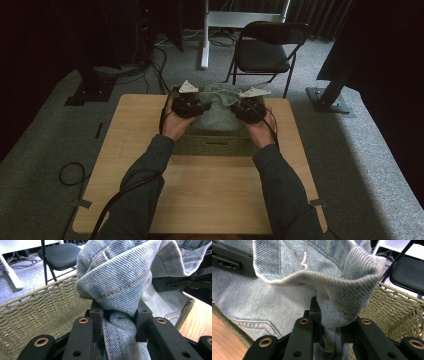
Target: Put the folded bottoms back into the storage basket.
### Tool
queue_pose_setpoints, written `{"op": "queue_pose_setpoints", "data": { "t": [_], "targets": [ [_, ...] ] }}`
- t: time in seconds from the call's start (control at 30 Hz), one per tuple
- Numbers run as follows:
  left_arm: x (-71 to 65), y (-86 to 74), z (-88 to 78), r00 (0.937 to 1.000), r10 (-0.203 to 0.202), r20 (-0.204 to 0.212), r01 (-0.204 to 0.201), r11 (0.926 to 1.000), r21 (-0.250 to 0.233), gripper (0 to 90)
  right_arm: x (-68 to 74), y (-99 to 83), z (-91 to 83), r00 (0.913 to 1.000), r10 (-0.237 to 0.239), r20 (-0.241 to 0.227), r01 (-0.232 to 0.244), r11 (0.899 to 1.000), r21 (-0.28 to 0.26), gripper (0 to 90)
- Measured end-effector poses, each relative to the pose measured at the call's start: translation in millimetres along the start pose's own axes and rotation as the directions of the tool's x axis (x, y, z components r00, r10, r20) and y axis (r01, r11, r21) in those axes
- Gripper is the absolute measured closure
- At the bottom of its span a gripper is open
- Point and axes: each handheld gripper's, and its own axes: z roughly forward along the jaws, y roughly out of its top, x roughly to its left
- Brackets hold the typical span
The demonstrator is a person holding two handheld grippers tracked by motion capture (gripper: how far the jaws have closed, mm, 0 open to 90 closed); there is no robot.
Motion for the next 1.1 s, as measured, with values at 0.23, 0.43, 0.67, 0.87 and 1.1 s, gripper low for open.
{"op": "queue_pose_setpoints", "data": {
  "t": [0.23, 0.43, 0.67, 0.87, 1.1],
  "targets": [
    [4.9, -0.9, 8.4, 0.9998, -0.017, -0.007, 0.017, 0.9992, 0.037, 67.6, -4.6, -2.7, 10.3, 0.9996, 0.026, -0.003, -0.026, 1.0, 0.011, 76.8],
    [34.0, -11.9, 19.6, 0.9709, -0.16, -0.178, 0.187, 0.9718, 0.144, 50.9, -38.5, -9.1, 51.0, 0.9769, 0.173, 0.126, -0.201, 0.94, 0.274, 55.0],
    [36.2, -11.7, 9.6, 0.97, -0.128, -0.207, 0.157, 0.9789, 0.131, 51.6, -52.9, -13.9, 43.4, 0.9621, 0.192, 0.194, -0.232, 0.949, 0.214, 54.7],
    [35.5, -11.4, 5.5, 0.9697, -0.114, -0.216, 0.144, 0.9815, 0.127, 52.1, -53.5, -17.9, 36.3, 0.9726, 0.171, 0.157, -0.201, 0.959, 0.198, 55.2],
    [37.5, -11.7, 1.9, 0.9684, -0.113, -0.222, 0.142, 0.9828, 0.119, 52.1, -57.0, -17.9, 27.8, 0.9756, 0.173, 0.135, -0.195, 0.965, 0.173, 55.2]
  ]
}}
